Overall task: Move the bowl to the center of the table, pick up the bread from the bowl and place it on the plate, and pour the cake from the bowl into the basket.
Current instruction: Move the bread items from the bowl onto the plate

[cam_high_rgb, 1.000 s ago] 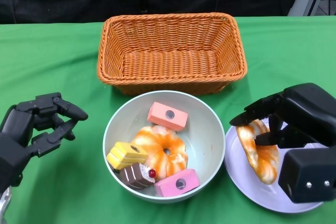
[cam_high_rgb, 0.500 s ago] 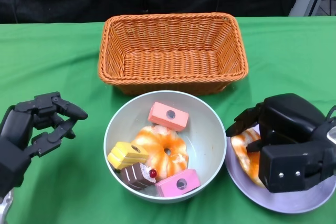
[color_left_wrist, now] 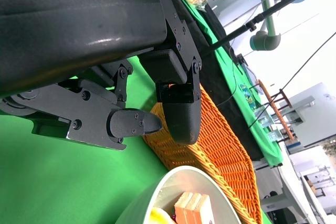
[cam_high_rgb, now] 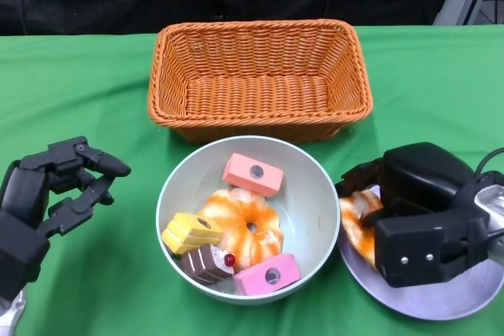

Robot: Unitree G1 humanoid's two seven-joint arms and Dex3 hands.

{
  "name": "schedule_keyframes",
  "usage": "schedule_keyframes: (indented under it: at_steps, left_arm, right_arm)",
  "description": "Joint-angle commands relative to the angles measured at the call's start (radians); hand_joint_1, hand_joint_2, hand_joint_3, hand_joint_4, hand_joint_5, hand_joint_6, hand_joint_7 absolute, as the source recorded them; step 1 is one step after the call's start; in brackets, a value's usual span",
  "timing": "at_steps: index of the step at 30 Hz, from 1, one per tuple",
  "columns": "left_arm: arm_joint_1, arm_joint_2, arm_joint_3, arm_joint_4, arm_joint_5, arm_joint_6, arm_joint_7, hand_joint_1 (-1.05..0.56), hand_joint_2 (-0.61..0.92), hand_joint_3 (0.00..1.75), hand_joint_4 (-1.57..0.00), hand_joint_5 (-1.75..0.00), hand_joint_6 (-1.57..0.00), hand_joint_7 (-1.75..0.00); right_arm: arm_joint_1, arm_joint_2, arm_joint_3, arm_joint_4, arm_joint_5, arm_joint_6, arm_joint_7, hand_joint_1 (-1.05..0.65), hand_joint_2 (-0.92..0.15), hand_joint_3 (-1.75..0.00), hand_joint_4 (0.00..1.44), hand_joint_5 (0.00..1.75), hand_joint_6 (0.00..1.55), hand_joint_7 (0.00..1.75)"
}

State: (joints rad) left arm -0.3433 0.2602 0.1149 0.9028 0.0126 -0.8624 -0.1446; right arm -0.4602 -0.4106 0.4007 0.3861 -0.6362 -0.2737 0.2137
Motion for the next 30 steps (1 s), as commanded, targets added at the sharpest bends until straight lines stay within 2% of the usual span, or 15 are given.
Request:
schedule_keyframes:
  at_steps: [1,2,3,5,6,7,14,18,26,30]
  left_arm:
    - [-0.007,0.011,0.008,0.015,0.004,-0.016,0.016,-0.06,0.92,0.37,-0.82,-1.34,-0.89,-0.90]
    - [-0.008,0.012,0.008,0.018,0.005,-0.019,0.016,-0.06,0.92,0.36,-0.82,-1.33,-0.89,-0.90]
    - [-0.009,0.012,0.007,0.021,0.006,-0.023,0.017,-0.06,0.92,0.36,-0.82,-1.33,-0.89,-0.90]
    - [-0.011,0.011,0.008,0.028,0.003,-0.027,0.014,-0.06,0.92,0.36,-0.83,-1.32,-0.90,-0.90]
    - [-0.012,0.011,0.009,0.030,-0.001,-0.027,0.011,-0.06,0.92,0.36,-0.83,-1.32,-0.90,-0.90]
    - [-0.013,0.010,0.010,0.032,-0.005,-0.027,0.007,-0.05,0.92,0.36,-0.83,-1.32,-0.90,-0.90]
    - [-0.014,0.006,0.013,0.034,-0.024,-0.021,-0.008,-0.04,0.92,0.38,-0.82,-1.31,-0.89,-0.89]
    - [-0.014,0.009,0.012,0.038,-0.018,-0.023,-0.003,-0.05,0.92,0.38,-0.81,-1.32,-0.88,-0.90]
    - [-0.013,0.012,0.010,0.037,-0.008,-0.026,0.005,-0.06,0.92,0.37,-0.81,-1.33,-0.88,-0.91]
    - [-0.016,0.009,0.012,0.043,-0.013,-0.026,0.001,-0.06,0.92,0.38,-0.82,-1.33,-0.89,-0.91]
  right_arm:
    - [0.047,-0.036,0.007,-0.074,-0.019,0.078,0.075,-0.17,-0.87,0.00,0.41,1.12,0.41,0.00]
    - [0.056,-0.039,0.009,-0.116,-0.029,0.119,0.107,-0.17,-0.87,0.00,0.41,1.05,0.38,0.01]
    - [0.064,-0.041,0.010,-0.155,-0.039,0.157,0.135,-0.19,-0.87,0.00,0.30,0.79,0.29,0.00]
    - [0.078,-0.043,0.011,-0.228,-0.059,0.221,0.180,-0.21,-0.85,0.00,0.29,0.39,0.21,0.00]
    - [0.082,-0.044,0.011,-0.255,-0.067,0.241,0.194,-0.22,-0.84,0.00,0.28,0.26,0.19,0.00]
    - [0.084,-0.047,0.013,-0.280,-0.076,0.262,0.214,-0.23,-0.83,0.00,0.28,0.21,0.18,0.00]
    - [0.066,-0.079,0.027,-0.388,-0.119,0.342,0.370,-0.36,-0.83,0.00,0.29,0.13,0.22,0.02]
    - [0.065,-0.086,0.026,-0.421,-0.126,0.367,0.411,-0.39,-0.84,0.00,0.32,0.12,0.25,0.02]
    - [0.080,-0.101,0.013,-0.486,-0.121,0.386,0.440,-0.40,-0.85,0.00,0.35,0.10,0.25,0.01]
    - [0.111,-0.105,-0.025,-0.559,-0.105,0.402,0.422,-0.41,-0.85,0.00,0.39,0.10,0.27,0.01]
